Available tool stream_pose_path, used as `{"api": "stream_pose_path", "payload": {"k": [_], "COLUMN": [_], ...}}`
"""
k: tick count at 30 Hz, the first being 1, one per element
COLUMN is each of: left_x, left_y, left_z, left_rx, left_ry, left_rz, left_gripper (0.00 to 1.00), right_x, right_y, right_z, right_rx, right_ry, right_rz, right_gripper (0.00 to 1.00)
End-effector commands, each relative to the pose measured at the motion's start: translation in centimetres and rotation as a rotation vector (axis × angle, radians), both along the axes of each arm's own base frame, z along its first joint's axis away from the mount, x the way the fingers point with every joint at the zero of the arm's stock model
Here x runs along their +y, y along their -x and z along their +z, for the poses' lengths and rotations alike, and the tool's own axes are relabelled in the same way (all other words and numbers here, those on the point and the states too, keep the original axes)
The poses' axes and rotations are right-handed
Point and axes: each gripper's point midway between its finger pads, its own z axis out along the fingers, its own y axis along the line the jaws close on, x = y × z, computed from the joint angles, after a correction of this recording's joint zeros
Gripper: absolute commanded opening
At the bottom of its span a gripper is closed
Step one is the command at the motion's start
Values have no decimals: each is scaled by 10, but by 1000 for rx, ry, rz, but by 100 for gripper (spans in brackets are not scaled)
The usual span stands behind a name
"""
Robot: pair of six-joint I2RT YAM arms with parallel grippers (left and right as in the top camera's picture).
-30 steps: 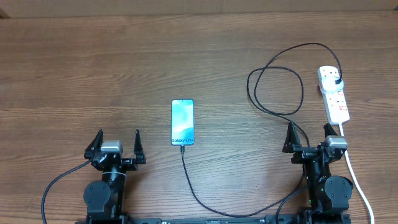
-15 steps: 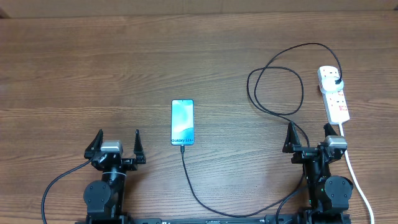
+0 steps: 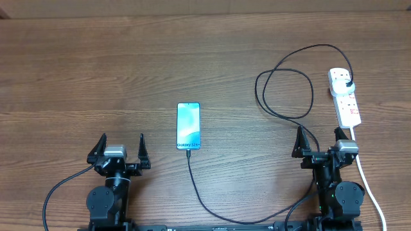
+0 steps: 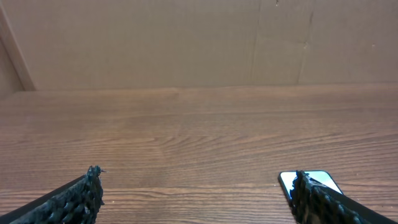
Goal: Plug charger to phone and switch on socket
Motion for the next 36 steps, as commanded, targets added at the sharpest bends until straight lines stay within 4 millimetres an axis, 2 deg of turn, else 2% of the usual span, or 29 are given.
{"api": "stream_pose_path", "payload": {"k": [1,7,36], "left_x": [3,3,3], "left_y": [0,0,0], "left_z": [-1,-1,-1], "left_rx": [2,2,2], "left_ry": [9,8,9], "left_rz": [17,17,17], "left_gripper": [100,100,100], "right_x": [10,28,28], "right_y": [0,1,1], "right_z": [-3,-3,-3], "right_rx": [3,3,3], "right_ry": [5,5,5], "right_rz": [43,114,115], "right_gripper": [100,100,100]}}
